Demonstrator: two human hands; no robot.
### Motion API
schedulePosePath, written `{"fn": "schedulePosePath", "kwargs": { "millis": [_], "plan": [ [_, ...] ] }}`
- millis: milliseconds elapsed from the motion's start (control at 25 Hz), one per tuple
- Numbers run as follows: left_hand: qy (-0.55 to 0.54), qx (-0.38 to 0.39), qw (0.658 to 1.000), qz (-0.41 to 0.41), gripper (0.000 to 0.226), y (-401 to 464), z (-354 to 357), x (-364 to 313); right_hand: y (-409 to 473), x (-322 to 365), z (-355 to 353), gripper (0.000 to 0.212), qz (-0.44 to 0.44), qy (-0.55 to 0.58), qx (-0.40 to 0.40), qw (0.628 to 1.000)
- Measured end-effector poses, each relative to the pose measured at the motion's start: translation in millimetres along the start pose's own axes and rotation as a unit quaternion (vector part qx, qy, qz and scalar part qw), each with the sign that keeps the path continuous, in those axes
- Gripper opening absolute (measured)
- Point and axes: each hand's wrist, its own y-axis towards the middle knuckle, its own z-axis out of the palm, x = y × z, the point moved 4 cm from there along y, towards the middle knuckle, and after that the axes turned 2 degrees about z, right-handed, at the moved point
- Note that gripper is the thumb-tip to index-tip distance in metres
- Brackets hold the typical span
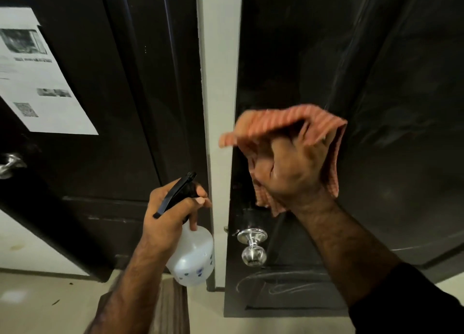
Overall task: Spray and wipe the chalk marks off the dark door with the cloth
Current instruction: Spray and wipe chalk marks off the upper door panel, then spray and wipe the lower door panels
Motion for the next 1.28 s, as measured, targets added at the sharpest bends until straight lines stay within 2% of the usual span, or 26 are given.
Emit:
{"fn": "schedulePosePath", "kwargs": {
  "millis": [80, 120, 160, 200, 240, 280, 320, 360, 400, 480, 520, 560, 600, 680, 720, 760, 840, 880, 920, 960, 1000, 1040, 1120, 1160, 1200, 1280],
  "plan": [
    [0.01, -0.013, 1.0, -0.006, 0.018, 0, -2, -1, 4, 4, 3, 0.01, 0.038, 0.033, 0.027, 0.998],
    [0.017, -0.019, 1.0, -0.007, 0.013, 0, -3, 0, -16, 10, 10, 0.006, 0.0, 0.064, 0.112, 0.992],
    [0.024, -0.021, 0.999, -0.009, 0.01, -1, -4, 2, -44, 13, 14, 0.007, -0.008, 0.12, 0.228, 0.966],
    [0.027, -0.021, 0.999, -0.01, 0.009, -2, -5, 3, -76, 12, 15, 0.017, -0.014, 0.16, 0.346, 0.924],
    [0.026, -0.021, 0.999, -0.008, 0.008, -3, -7, 3, -93, 7, 11, 0.04, -0.012, 0.178, 0.396, 0.901],
    [0.021, -0.019, 1.0, -0.005, 0.008, -4, -8, 2, -90, 0, 6, 0.054, -0.012, 0.178, 0.39, 0.903],
    [0.019, -0.019, 1.0, -0.005, 0.009, -5, -10, 3, -79, -6, 6, 0.044, -0.013, 0.159, 0.326, 0.932],
    [0.018, -0.019, 1.0, -0.009, 0.012, -7, -11, 2, -56, -12, 4, 0.027, -0.019, 0.091, 0.243, 0.966],
    [0.019, -0.024, 0.999, -0.011, 0.012, -6, -11, 1, -24, -12, 0, 0.018, -0.02, 0.043, 0.134, 0.99],
    [0.015, -0.025, 1.0, -0.008, 0.007, -7, -8, -1, 29, -1, -3, 0.005, 0.053, 0.035, 0.006, 0.998],
    [0.017, -0.018, 1.0, -0.009, 0.009, -8, -3, -3, 33, 7, 1, 0.008, 0.072, 0.048, 0.001, 0.996],
    [0.024, -0.017, 1.0, -0.012, 0.016, -8, 0, -4, 19, 18, 5, 0.011, 0.033, 0.045, 0.035, 0.998],
    [0.027, -0.015, 0.999, -0.015, 0.023, -9, 2, -5, -17, 26, 10, 0.011, -0.013, 0.042, 0.116, 0.992],
    [0.033, -0.033, 0.999, -0.022, 0.031, -14, -1, -5, -98, 24, 5, 0.027, -0.126, 0.103, 0.294, 0.942],
    [0.027, -0.034, 0.999, -0.019, 0.023, -15, -6, -4, -120, 11, 3, 0.034, -0.159, 0.125, 0.355, 0.913],
    [0.024, -0.037, 0.999, -0.018, 0.012, -18, -12, -3, -123, -2, 6, 0.035, -0.145, 0.144, 0.376, 0.904],
    [0.035, -0.053, 0.998, -0.029, 0.014, -22, -24, 1, -86, -14, 10, 0.029, -0.011, 0.193, 0.352, 0.916],
    [0.041, -0.062, 0.997, -0.035, 0.016, -23, -27, 4, -58, -13, 8, 0.02, 0.019, 0.189, 0.252, 0.949],
    [0.04, -0.068, 0.996, -0.04, 0.016, -24, -27, 5, -36, -4, 5, 0.008, 0.023, 0.152, 0.161, 0.975],
    [0.041, -0.069, 0.996, -0.042, 0.016, -25, -26, 5, -29, 8, 3, 0.005, 0.008, 0.131, 0.114, 0.985],
    [0.043, -0.06, 0.997, -0.04, 0.015, -26, -22, 3, -36, 21, 6, 0.003, -0.042, 0.086, 0.104, 0.99],
    [0.046, -0.05, 0.997, -0.034, 0.014, -27, -19, 2, -61, 31, 15, 0.01, -0.112, 0.07, 0.171, 0.976],
    [0.036, -0.042, 0.998, -0.03, 0.013, -29, -17, 2, -122, 28, 12, 0.04, -0.241, 0.106, 0.322, 0.909],
    [0.028, -0.044, 0.998, -0.031, 0.012, -30, -19, 2, -139, 14, 5, 0.046, -0.251, 0.11, 0.357, 0.893],
    [0.025, -0.048, 0.998, -0.031, 0.011, -30, -22, 1, -144, -4, -2, 0.042, -0.26, 0.091, 0.363, 0.89],
    [0.028, -0.051, 0.998, -0.028, 0.008, -33, -27, 2, -124, -26, -12, 0.024, -0.222, 0.069, 0.286, 0.93]
  ]
}}
